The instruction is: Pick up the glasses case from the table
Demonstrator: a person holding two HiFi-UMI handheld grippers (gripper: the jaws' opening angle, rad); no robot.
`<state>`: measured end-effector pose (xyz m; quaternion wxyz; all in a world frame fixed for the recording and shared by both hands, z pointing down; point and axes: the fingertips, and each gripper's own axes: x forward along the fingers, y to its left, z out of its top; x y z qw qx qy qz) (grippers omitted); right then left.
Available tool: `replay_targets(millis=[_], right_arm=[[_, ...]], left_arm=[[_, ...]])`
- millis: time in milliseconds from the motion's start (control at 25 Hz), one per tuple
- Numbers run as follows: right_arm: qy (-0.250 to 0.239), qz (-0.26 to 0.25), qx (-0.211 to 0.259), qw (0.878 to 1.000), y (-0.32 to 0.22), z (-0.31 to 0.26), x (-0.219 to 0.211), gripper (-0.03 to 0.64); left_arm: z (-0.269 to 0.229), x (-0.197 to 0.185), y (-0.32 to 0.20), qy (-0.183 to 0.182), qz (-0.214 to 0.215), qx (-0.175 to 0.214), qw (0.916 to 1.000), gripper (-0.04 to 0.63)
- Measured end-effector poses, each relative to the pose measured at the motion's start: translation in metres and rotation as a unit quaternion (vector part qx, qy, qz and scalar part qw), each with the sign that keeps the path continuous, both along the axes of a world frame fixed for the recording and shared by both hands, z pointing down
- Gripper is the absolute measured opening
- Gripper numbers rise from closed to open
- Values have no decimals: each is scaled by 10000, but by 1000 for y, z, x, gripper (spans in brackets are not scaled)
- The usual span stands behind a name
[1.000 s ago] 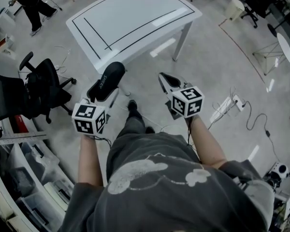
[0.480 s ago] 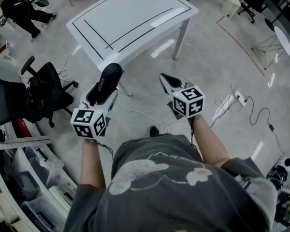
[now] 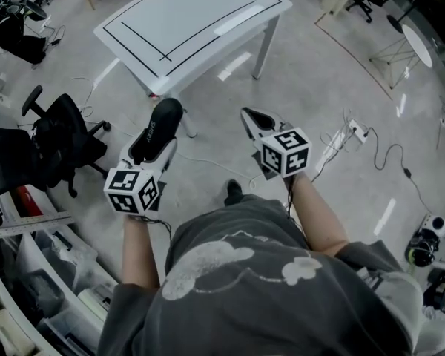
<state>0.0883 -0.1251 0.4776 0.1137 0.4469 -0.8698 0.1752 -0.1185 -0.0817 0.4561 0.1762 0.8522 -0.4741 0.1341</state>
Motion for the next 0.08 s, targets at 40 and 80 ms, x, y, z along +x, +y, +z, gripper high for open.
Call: replay_targets(millis=[40,80], right_arm=[[1,6,-1,10000,6,0,-4,-2],[3,11,-1,10000,12,-1,-9,-2]], left_arm=[[1,-4,5,18,15,-12,10000,318],[2,-7,11,35,32,-25,10000,318]])
